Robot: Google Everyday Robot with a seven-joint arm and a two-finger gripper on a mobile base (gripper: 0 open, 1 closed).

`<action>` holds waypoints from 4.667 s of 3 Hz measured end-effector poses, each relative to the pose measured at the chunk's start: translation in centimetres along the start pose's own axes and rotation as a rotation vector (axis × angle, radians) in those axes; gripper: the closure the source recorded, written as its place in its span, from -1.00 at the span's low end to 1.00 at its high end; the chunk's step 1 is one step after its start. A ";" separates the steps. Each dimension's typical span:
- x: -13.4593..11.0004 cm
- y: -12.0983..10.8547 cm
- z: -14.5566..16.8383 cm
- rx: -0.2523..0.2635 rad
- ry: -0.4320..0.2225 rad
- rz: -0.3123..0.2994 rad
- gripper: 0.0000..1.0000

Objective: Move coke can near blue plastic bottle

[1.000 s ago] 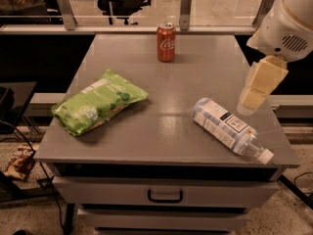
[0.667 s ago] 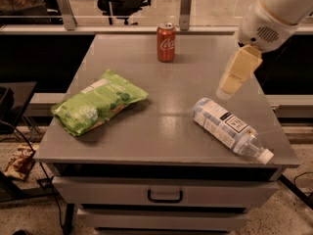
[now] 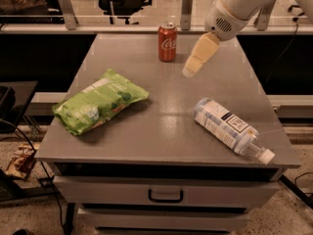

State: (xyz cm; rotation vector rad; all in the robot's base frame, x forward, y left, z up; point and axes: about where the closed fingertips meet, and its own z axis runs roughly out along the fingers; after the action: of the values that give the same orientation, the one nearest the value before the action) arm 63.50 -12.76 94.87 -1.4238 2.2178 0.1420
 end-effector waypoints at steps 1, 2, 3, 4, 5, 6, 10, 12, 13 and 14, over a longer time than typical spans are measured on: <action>-2.4 -2.4 3.0 0.019 -0.034 0.039 -1.00; -3.8 -5.0 5.3 0.059 -0.054 0.085 -1.00; -4.8 -7.7 7.1 0.111 -0.061 0.135 -1.00; -6.1 -10.1 9.2 0.148 -0.084 0.198 -1.00; -7.5 -12.0 10.7 0.162 -0.126 0.261 -1.00; -8.5 -12.9 11.4 0.161 -0.152 0.287 -1.00; -9.8 -13.1 12.0 0.116 -0.164 0.280 0.22; -8.8 -10.6 7.7 0.095 -0.219 0.250 1.00; -6.6 -7.3 5.4 0.057 -0.243 0.252 1.00; -3.7 -4.0 3.9 0.021 -0.252 0.265 1.00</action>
Offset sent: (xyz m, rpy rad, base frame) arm 0.1193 0.0338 -0.0247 0.0846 -0.0845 -0.1658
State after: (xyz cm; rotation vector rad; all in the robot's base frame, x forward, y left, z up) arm 69.58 -10.17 93.81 -1.0317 2.1775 0.3663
